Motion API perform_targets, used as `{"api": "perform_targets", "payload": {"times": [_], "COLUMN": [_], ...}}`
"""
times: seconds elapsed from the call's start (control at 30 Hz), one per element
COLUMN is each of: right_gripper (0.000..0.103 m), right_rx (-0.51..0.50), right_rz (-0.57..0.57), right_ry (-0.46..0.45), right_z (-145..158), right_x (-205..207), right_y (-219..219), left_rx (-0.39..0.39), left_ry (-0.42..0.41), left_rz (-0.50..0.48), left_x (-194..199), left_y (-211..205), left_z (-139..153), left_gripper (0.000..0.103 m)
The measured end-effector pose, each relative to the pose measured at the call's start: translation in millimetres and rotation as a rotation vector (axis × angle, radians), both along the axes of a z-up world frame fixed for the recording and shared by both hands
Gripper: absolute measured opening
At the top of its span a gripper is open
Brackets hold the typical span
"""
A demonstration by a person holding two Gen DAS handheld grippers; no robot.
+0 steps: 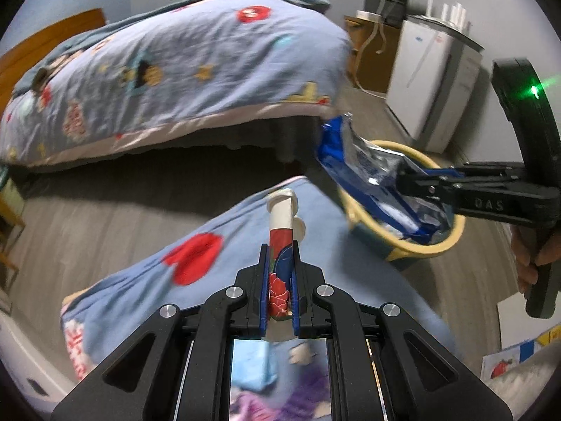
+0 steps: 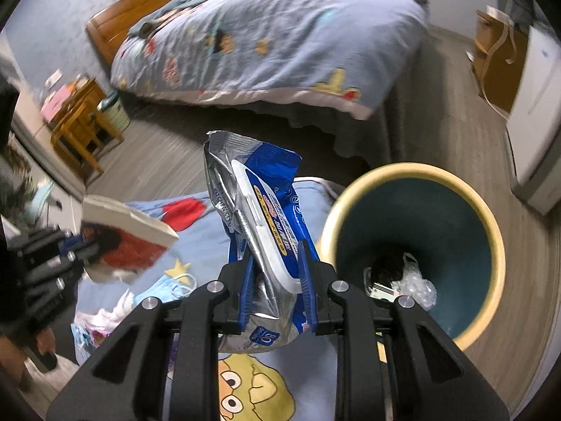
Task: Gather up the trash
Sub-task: 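Carry snack wrapper over the bin with right tool while left tool holds paper cup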
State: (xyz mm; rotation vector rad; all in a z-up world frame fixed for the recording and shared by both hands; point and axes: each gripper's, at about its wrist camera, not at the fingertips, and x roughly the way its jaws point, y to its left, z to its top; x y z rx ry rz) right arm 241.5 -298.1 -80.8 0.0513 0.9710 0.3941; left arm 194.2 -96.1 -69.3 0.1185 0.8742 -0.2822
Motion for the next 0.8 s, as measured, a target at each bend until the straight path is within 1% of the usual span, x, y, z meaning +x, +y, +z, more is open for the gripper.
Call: {"api": "perform_targets", "payload": {"times": [0.1, 0.23, 0.5, 0.6, 0.8], "right_gripper": [0.023, 0.023, 0.023, 0.023, 0.023], "right_rx": [0.005, 0.005, 0.002, 0.006, 0.006], "right_rz": [-0.039, -0.101, -0.290, -0.338, -0.405], "right_ry": [0.001, 0.014, 0.065, 0.083, 0.105], "right_z": [0, -4, -27, -35, -46], "right_x": [1, 4, 12, 14, 14], "right_y": [-18, -43, -102, -118, -139], "left_rx": [0.003, -0.014, -0.030, -0.027, 0.016], "left_ry": [0.010, 0.029, 0.055, 0.056, 0.050], "left_rz": [-0.035, -0.058, -0.115, -0.138, -0.204], "left_x": [7, 18, 35, 42, 56], "left_y": [-26, -51, -100, -118, -154], "left_z": [-4, -9, -18, -22, -28], "left_gripper": [0.011, 0.011, 0.011, 0.011, 0.011]}}
